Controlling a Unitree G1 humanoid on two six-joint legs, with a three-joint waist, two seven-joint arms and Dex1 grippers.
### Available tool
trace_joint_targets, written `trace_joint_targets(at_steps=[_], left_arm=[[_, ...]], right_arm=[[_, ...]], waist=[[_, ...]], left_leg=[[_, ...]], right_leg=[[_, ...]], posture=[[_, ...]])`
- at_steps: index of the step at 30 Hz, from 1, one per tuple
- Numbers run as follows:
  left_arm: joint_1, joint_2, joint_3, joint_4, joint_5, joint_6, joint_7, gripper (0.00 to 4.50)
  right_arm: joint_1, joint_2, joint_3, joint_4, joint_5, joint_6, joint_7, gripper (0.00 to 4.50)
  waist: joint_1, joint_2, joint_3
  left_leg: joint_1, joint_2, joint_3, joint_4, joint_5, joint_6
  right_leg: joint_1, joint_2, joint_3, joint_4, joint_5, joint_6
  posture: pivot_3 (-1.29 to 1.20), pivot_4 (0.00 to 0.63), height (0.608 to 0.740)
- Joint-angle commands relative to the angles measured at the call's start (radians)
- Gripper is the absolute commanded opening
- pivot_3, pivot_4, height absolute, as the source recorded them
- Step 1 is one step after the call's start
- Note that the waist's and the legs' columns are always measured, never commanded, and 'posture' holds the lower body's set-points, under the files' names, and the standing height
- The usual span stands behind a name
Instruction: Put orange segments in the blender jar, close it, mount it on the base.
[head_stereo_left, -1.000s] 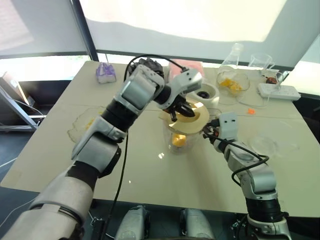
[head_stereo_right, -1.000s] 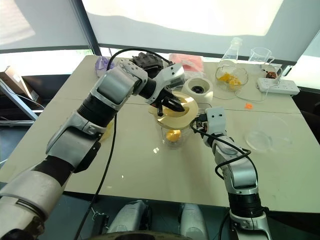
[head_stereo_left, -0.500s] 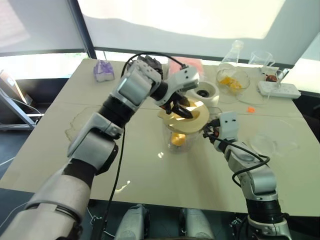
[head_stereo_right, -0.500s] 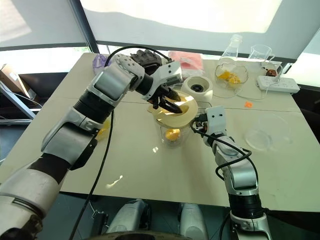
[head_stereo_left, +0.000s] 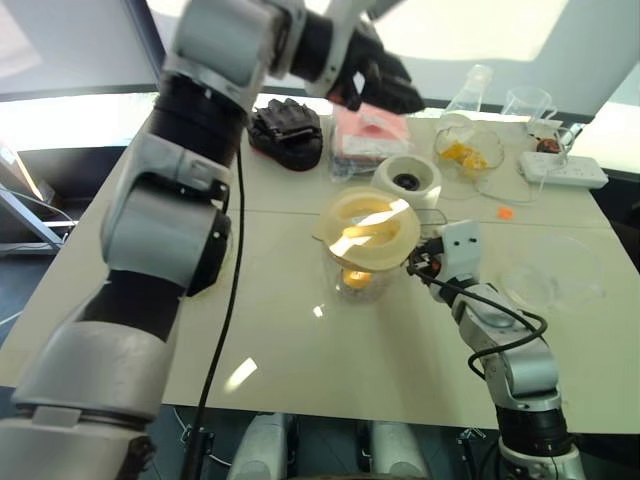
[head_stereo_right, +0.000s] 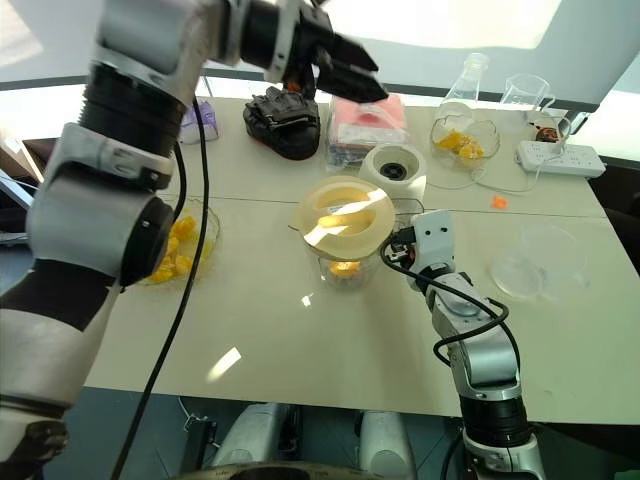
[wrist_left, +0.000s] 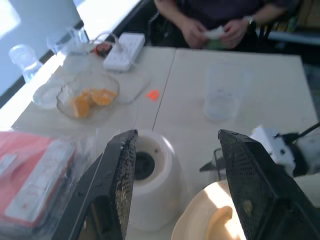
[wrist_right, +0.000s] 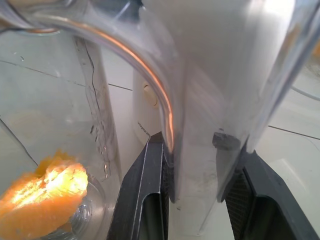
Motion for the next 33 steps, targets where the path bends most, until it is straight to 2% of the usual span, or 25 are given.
trace_joint_targets(at_steps=[1, 4, 6, 11, 14, 17, 20, 23, 25, 29, 33], left_arm=[[-0.007, 0.044, 0.039, -0.020, -0.028, 0.061, 0.000, 2.66], [0.098, 0.117, 0.052, -0.113, -0.017, 0.050, 0.041, 2.66], [0.271, 0.174, 0.094, -0.266, -0.034, -0.011, 0.069, 2.66], [0.657, 0.241, 0.245, -0.661, -0.199, 0.137, 0.117, 2.66], [0.798, 0.246, 0.303, -0.789, -0.267, 0.201, 0.177, 2.66], [0.889, 0.198, 0.364, -0.850, -0.316, 0.229, 0.277, 2.66], [0.961, 0.166, 0.375, -0.893, -0.340, 0.215, 0.340, 2.66], [1.010, 0.166, 0.349, -0.922, -0.358, 0.206, 0.361, 2.66], [1.004, 0.135, 0.393, -0.945, -0.447, 0.284, 0.385, 2.66], [1.017, 0.134, 0.390, -1.011, -0.485, 0.261, 0.426, 2.66], [1.002, 0.131, 0.402, -1.050, -0.514, 0.240, 0.484, 2.66]], right_arm=[[0.024, -0.022, -0.028, -0.015, -0.022, 0.017, -0.007, 0.88], [0.038, -0.015, -0.058, -0.043, -0.001, 0.027, -0.005, 0.88], [0.043, -0.010, -0.091, -0.087, 0.021, 0.048, -0.008, 0.88], [0.020, -0.025, -0.205, -0.256, 0.118, 0.187, 0.000, 0.88], [-0.030, -0.059, -0.299, -0.363, 0.207, 0.322, 0.019, 0.88], [-0.133, -0.117, -0.417, -0.432, 0.318, 0.454, 0.049, 0.88], [-0.272, -0.182, -0.524, -0.431, 0.409, 0.573, 0.066, 0.88], [-0.404, -0.257, -0.591, -0.385, 0.455, 0.659, 0.071, 0.88], [-0.515, -0.329, -0.634, -0.298, 0.472, 0.698, 0.081, 0.88], [-0.668, -0.433, -0.595, -0.113, 0.447, 0.689, 0.082, 0.88], [-0.764, -0.443, -0.475, 0.089, 0.369, 0.576, 0.059, 0.88]], waist=[[0.001, 0.000, 0.001], [0.002, 0.001, 0.002], [-0.001, 0.004, 0.002], [0.000, 0.002, 0.007], [0.008, 0.000, 0.011], [0.009, 0.000, 0.011], [0.007, 0.000, 0.011], [0.005, 0.000, 0.011], [0.007, 0.000, 0.011], [0.005, 0.000, 0.011], [-0.003, 0.000, 0.011]], left_leg=[[0.001, 0.000, 0.000, -0.001, 0.000, 0.000], [0.002, 0.000, 0.000, -0.001, 0.000, 0.000], [0.003, 0.000, 0.000, -0.001, 0.000, 0.000], [0.001, 0.001, 0.000, -0.002, 0.005, -0.008], [-0.001, 0.001, 0.000, -0.002, 0.008, -0.013], [0.000, 0.000, -0.001, -0.002, 0.006, -0.010], [0.003, 0.000, -0.001, -0.002, 0.006, -0.010], [0.004, 0.001, -0.002, -0.002, 0.006, -0.010], [0.004, 0.001, -0.003, -0.002, 0.006, -0.011], [0.004, 0.000, -0.002, -0.001, 0.007, -0.011], [0.004, 0.000, -0.001, -0.002, 0.007, -0.011]], right_leg=[[0.000, 0.000, 0.000, 0.001, 0.000, 0.000], [0.001, 0.000, 0.001, 0.002, 0.000, 0.000], [0.002, 0.000, 0.001, 0.002, 0.000, 0.000], [-0.001, 0.000, 0.003, 0.004, 0.001, -0.001], [-0.002, -0.001, 0.003, 0.003, 0.001, -0.002], [-0.001, -0.001, 0.003, 0.002, 0.002, -0.002], [0.002, -0.001, 0.002, 0.003, 0.002, -0.003], [0.002, 0.000, 0.002, 0.004, 0.003, -0.004], [0.002, 0.001, 0.001, 0.005, 0.003, -0.005], [0.002, 0.000, 0.002, 0.004, 0.004, -0.006], [0.002, 0.000, 0.002, 0.004, 0.004, -0.006]], posture=[[0.00, 0.150, 0.740], [0.00, 0.150, 0.740], [0.00, 0.150, 0.740], [0.00, 0.150, 0.740], [0.00, 0.150, 0.740], [0.00, 0.150, 0.740], [0.00, 0.150, 0.740], [0.00, 0.150, 0.740], [0.00, 0.150, 0.740], [0.00, 0.150, 0.740], [0.00, 0.150, 0.740]])
